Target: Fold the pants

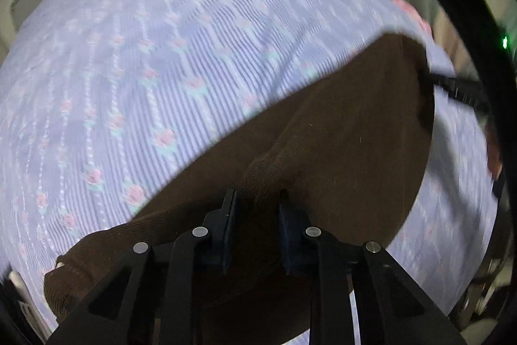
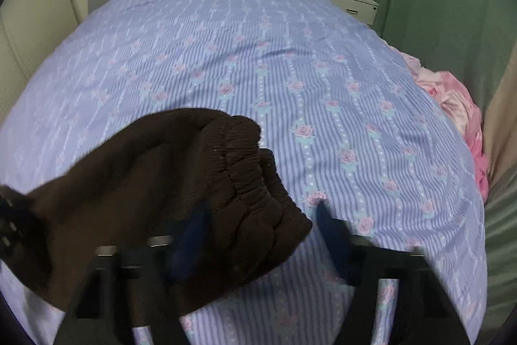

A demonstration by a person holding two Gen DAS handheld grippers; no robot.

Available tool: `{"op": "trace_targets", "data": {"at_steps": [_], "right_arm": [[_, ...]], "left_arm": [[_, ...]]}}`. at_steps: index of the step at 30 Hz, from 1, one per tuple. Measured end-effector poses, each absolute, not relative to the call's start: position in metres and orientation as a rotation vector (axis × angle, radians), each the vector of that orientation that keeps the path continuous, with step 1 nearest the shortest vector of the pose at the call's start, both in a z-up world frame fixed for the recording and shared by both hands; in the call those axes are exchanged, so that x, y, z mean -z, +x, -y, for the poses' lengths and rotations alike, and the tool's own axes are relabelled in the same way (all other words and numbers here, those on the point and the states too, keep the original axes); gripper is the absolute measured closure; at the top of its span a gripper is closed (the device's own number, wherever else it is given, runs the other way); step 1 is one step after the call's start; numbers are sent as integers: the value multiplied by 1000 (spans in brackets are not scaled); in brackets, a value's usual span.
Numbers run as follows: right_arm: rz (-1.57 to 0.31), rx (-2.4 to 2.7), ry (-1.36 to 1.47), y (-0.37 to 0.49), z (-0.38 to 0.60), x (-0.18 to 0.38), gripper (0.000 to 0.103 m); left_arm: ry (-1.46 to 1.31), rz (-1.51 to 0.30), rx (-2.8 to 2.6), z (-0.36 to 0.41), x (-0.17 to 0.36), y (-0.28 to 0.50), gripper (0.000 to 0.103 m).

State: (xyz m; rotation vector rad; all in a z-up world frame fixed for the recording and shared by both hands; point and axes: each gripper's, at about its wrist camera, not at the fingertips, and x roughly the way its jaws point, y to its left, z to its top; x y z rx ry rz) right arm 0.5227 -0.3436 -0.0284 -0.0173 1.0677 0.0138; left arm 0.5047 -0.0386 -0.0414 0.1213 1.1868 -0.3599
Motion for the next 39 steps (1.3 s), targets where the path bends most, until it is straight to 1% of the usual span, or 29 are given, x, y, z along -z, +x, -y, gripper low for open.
{"op": "trace_targets", "data": {"at_steps": [1,3,5,7,8,9,10,11,13,14,15,17,21,25,31,34,39], "right_arm": [[-1080,-21,-3,526,343,30,82],[-1081,8,-1,529,343,29,85],[-1082,51,30,529,346,23,86],[-1102,87,45,534,348,22,86],[-1109,104,34,537,347,22,83],[-1111,113,14,540,345,24,73],[-1118,131,-20,543,342,25,66],[-1116,153,-56,543,339,23,57],[-1065,163,-104,534,332,10,53],[-1037,165,-122,528,329,1,49],[-1002,168,-137,520,325,-10,41],[-938,145,-140,506,315,-30,34],[-903,-1,-97,481,286,-53,34],[-922,-124,-40,452,256,-50,34],[-1026,-260,-53,405,206,-9,34],[-1079,-322,-32,385,189,12,34],[-1144,-360,-2,370,174,43,34]], "left_arm": [[94,-1180,342,33,39,512,79],[89,-1178,317,32,39,519,78],[101,-1172,271,33,46,527,75],[116,-1167,208,35,57,536,65],[133,-1167,167,35,62,540,56],[155,-1169,126,33,67,544,53],[176,-1170,88,32,71,546,50],[184,-1170,61,30,71,546,49],[171,-1142,46,24,57,539,44],[165,-1112,50,22,48,533,38],[157,-1077,56,19,36,526,32],[117,-1009,70,8,10,508,28],[79,-926,34,-22,-26,463,26],[56,-913,-46,-64,-32,411,26],[25,-982,-66,-92,2,340,26],[-17,-1012,-41,-92,21,334,26],[-17,-999,-17,-93,46,317,26]]}}
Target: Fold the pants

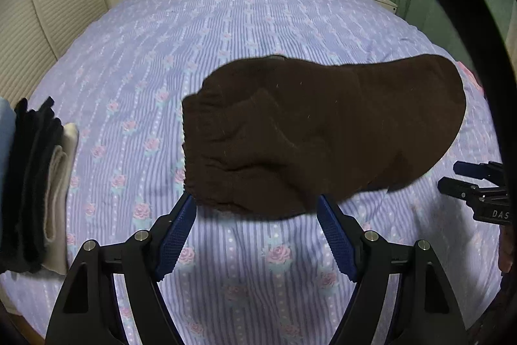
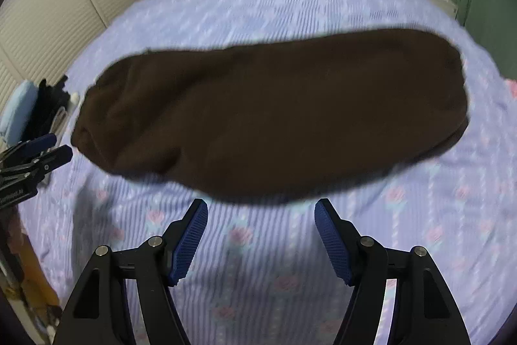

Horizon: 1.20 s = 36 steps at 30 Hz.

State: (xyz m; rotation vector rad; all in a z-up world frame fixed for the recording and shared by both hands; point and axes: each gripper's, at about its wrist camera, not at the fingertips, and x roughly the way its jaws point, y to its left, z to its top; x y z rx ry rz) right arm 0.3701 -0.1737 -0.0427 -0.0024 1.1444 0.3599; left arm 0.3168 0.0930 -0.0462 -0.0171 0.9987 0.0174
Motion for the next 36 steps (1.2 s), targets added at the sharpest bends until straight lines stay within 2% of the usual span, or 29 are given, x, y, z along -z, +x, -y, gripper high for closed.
{"op": "trace_targets", "data": {"at_steps": [8,15,16,20,26,30,35,36], "right_arm": [[-1181,-326,72,372,166,63,34],[-1185,-323,49,360,147,65,35],[-1178,-317,43,359,145,64,35],[-1180,-294,84,361,146,64,35],[-1181,-278,104,361,155,63,35],[-1186,-323,58,357,149,62,35],[-1191,-407,-15,365,128,68,35],[-1200,-431,-32,369,124,69,39]], "left_arm": [[-279,-994,-55,-144,61,336,30],[-373,-1018,14,-157,75,371,32],[-389,-1032,24,-158,78,374,35],[-398,-1065,23,-153,81,371,62],[-409,-1021,48,-153,45,345,75],[-405,-1070,15,-159,46,342,75],[-431,-1170,-51,-173,78,349,74],[-427,-1174,-57,-173,80,351,72]]}}
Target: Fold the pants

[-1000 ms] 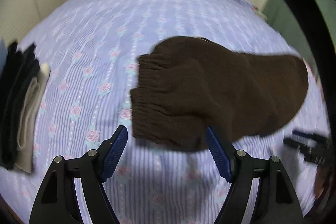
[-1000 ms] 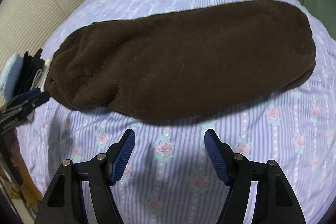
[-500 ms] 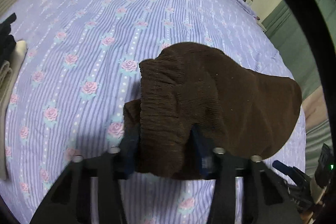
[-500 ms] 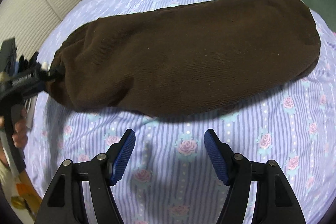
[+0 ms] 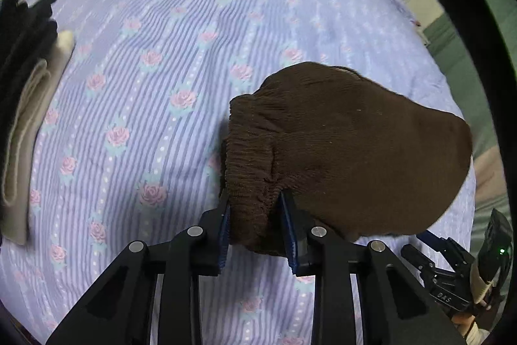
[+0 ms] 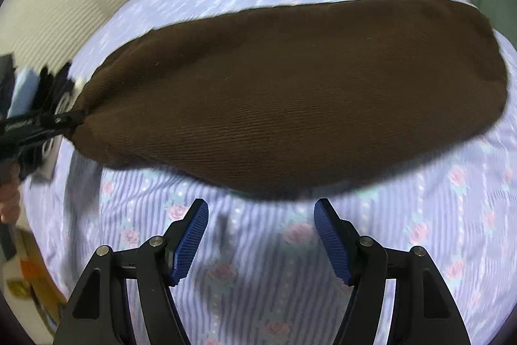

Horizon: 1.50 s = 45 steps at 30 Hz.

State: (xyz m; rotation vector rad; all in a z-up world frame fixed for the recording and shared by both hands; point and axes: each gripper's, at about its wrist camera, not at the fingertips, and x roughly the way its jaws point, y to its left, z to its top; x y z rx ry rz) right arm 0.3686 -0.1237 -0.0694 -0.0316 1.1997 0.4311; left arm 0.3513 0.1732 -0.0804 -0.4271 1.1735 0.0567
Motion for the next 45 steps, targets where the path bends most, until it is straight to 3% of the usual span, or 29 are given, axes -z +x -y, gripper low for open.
{"op": "trace_targets", "data": {"at_steps": [2,5,8,14,20,22,23,24,29,39,45], "right_arm": [[-1188,-474,-31,378,122,63,45],[-1120,-492,12,394,132,35,45],[-1098,-503,57,418,143,21,45],[-1157,-569,105,461,141,27,45],[-1238,-620,265,486,152,33,45],[-1240,-637,284,486,157,32,45],[-1237,-647,270,483,159,32,45],[-1234,-656,242,478,160,32,45],[-1226,-691,144,460,164,36,45],[-1202,-748,-150,451,123,49,45],[-1145,-754,-136,474,106,43,45]], "left_arm": [[-362,-1170,-77,-167,77,356,65],[-169,-1117,-162,-148,54,351,38],[79,-992,-189,-120,20,334,34],[169,-907,152,-39,9,330,33],[313,-890,239,25,45,357,44],[299,-914,199,19,55,366,61],[247,-943,180,7,59,370,79],[155,-982,183,-10,62,379,86],[-70,-1044,187,-57,63,395,86],[-101,-1080,142,-60,75,414,81],[-111,-1087,126,-54,77,415,81]]}}
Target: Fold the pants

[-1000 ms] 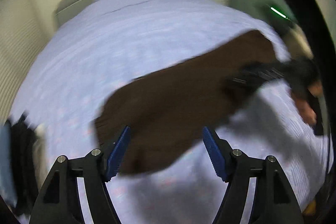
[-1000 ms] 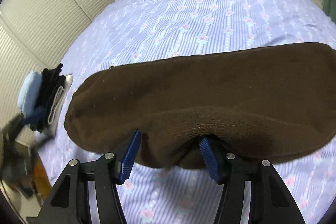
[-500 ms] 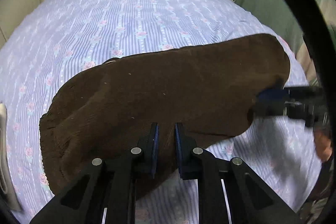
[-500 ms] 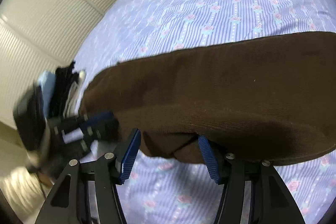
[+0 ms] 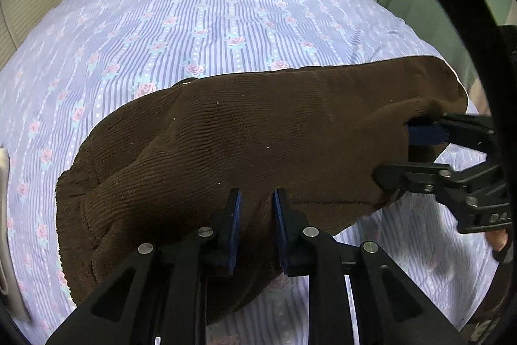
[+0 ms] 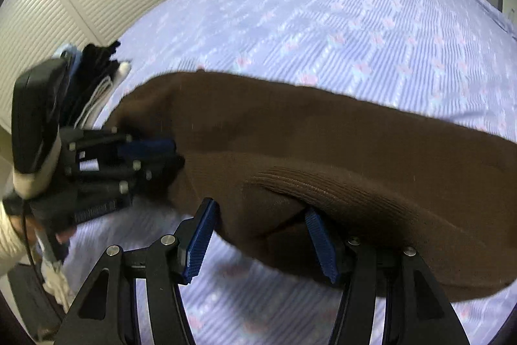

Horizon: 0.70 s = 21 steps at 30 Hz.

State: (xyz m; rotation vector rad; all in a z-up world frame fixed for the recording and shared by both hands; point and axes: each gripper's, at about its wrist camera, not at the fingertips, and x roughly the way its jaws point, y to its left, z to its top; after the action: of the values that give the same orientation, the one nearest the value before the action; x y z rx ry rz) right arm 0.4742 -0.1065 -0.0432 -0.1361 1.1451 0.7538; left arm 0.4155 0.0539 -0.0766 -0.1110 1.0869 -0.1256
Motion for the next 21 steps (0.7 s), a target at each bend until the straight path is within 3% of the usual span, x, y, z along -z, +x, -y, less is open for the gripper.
{"op": "trace_targets", "data": {"at_steps": [5,10,13,18,21], "right_arm": [[-1236,-808,-69,457,105,65,43],[-1211,-806,-155,441,97,71,46],[-1205,-765,-82,453,97,68,66],[-1254,-801,8,433,120,62,78],[-1273,-767,70,414,136,61,79]], "left_arm": [[-146,-1101,137,-55,81,411,78],[-74,-1094,129,-43,81,408,77],[-87,-1104,122,-41,76,407,74],[-113,-1047,112,-39,39,385,48],[-142,-1008,144,-31,21,375,43]]}}
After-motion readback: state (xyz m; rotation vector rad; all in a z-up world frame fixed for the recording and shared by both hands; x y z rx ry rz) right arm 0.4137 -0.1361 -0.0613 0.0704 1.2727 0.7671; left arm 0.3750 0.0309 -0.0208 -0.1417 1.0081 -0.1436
